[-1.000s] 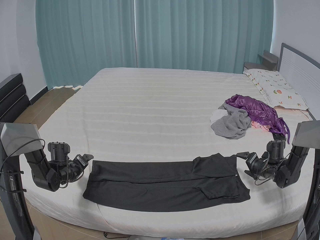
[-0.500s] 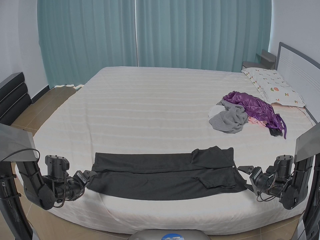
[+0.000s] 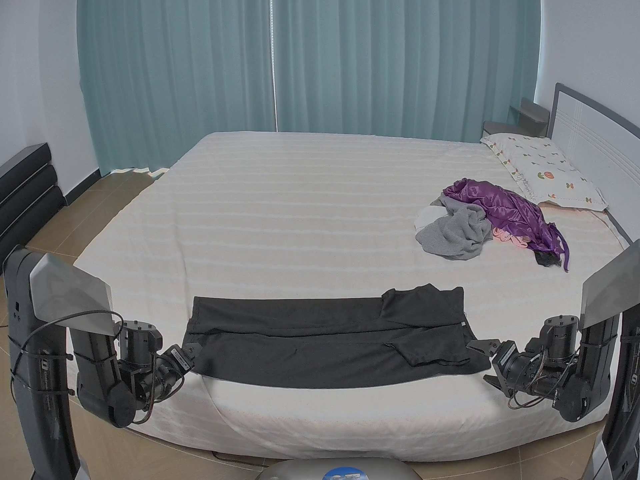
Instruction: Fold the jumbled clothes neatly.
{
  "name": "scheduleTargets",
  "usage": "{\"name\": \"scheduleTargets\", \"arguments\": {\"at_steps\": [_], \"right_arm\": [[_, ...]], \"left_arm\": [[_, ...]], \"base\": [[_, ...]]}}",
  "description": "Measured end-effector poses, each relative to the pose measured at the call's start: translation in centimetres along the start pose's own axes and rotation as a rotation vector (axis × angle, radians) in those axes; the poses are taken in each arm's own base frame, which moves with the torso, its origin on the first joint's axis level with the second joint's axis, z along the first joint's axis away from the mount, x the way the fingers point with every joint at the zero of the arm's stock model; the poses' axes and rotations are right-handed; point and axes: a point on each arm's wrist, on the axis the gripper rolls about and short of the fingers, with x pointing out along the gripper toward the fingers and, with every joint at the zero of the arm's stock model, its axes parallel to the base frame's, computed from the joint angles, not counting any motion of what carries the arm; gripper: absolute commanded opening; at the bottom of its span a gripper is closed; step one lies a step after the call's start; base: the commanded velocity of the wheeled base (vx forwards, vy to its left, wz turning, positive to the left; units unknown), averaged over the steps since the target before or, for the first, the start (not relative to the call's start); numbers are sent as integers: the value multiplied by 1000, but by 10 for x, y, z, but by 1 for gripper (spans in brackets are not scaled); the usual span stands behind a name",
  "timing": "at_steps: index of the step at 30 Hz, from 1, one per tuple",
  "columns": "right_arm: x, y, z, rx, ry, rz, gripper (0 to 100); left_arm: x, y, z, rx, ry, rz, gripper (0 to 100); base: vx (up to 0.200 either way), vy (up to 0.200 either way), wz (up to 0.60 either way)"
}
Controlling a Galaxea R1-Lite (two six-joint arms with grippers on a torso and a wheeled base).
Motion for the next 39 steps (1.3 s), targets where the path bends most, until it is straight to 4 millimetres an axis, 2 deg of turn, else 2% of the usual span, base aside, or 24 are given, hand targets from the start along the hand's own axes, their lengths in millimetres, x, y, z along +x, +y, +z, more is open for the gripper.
{"name": "scheduleTargets", "arguments": {"at_steps": [5,6,13,25,39], "right_arm": [[4,-1,-1,-4,5,-4,100],[4,-1,-1,-4,4,-4,100],[6,-2,-2,-7,8,-11,100],[1,-2,-12,-35,-22,-65,100],[13,-8,-28,-110,-51,-157,100]], "left_arm": [[12,-1,-5,20,2,4,100],[14,-2,-5,22,-5,6,0],[21,0,-8,25,-22,29,0],[7,12,-11,18,-12,101,0],[5,12,-10,14,-14,100,0]], "base": [[0,0,0],[0,0,0],[0,0,0],[0,0,0],[0,0,0]]}}
